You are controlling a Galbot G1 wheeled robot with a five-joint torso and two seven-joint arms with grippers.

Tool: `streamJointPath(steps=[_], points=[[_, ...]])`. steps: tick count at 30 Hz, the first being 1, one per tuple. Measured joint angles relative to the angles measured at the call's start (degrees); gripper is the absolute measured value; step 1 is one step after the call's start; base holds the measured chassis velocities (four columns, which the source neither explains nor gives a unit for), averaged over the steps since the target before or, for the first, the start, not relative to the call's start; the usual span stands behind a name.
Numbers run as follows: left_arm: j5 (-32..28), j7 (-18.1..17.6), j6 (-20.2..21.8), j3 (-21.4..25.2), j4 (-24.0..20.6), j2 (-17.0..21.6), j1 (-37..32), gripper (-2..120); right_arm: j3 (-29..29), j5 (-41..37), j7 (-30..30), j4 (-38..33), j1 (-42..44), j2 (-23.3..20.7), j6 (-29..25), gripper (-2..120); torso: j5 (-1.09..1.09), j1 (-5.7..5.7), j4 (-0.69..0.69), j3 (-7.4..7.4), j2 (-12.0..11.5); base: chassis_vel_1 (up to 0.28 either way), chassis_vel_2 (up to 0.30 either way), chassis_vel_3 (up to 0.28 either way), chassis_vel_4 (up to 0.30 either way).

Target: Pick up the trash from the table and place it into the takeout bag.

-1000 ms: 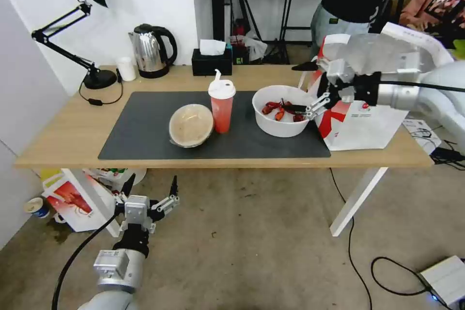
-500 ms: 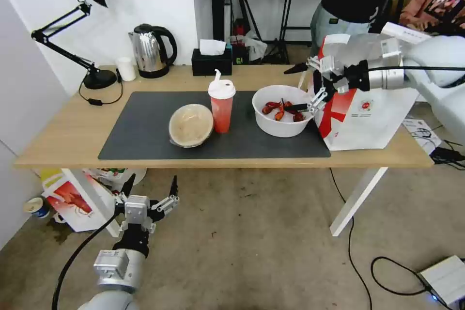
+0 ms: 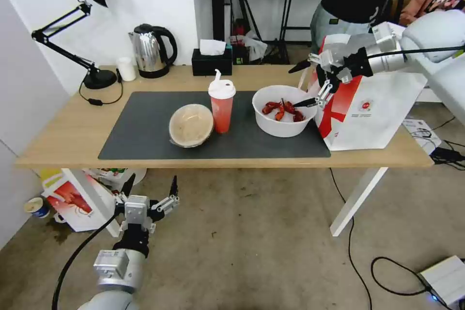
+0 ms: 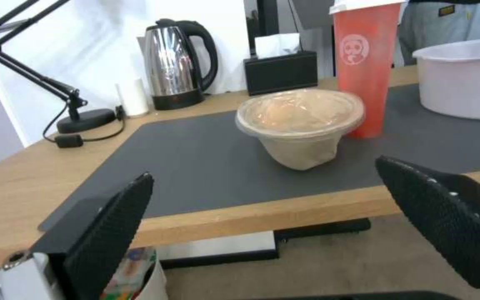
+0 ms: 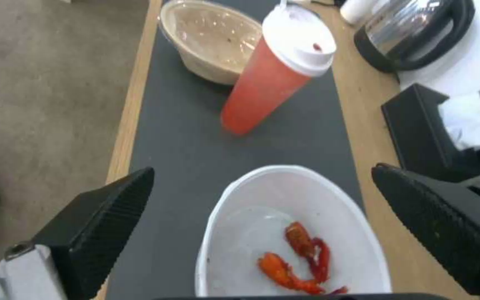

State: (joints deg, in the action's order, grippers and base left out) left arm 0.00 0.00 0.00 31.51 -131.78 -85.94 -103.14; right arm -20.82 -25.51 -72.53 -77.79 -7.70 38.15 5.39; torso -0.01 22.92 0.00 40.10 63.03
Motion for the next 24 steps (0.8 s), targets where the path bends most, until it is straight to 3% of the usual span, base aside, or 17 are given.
streamJointPath(steps=[14, 24], points=[[0.00, 0.00, 0.00, 0.00, 0.00, 0.00, 0.00, 100, -0.60, -9.11, 9.52, -0.85, 5.59, -0.41, 3.53, 100, 0.01, 0.00, 0.00, 0.00, 0.00, 0.000, 0.000, 0.000, 0.000], [0.00, 0.00, 0.00, 0.00, 0.00, 0.00, 0.00, 100, -2.59, -9.10, 6.19, 0.82, 5.02, 0.17, 3.56, 100, 0.00, 0.00, 0.01, 0.00, 0.00, 0.000, 0.000, 0.000, 0.000]])
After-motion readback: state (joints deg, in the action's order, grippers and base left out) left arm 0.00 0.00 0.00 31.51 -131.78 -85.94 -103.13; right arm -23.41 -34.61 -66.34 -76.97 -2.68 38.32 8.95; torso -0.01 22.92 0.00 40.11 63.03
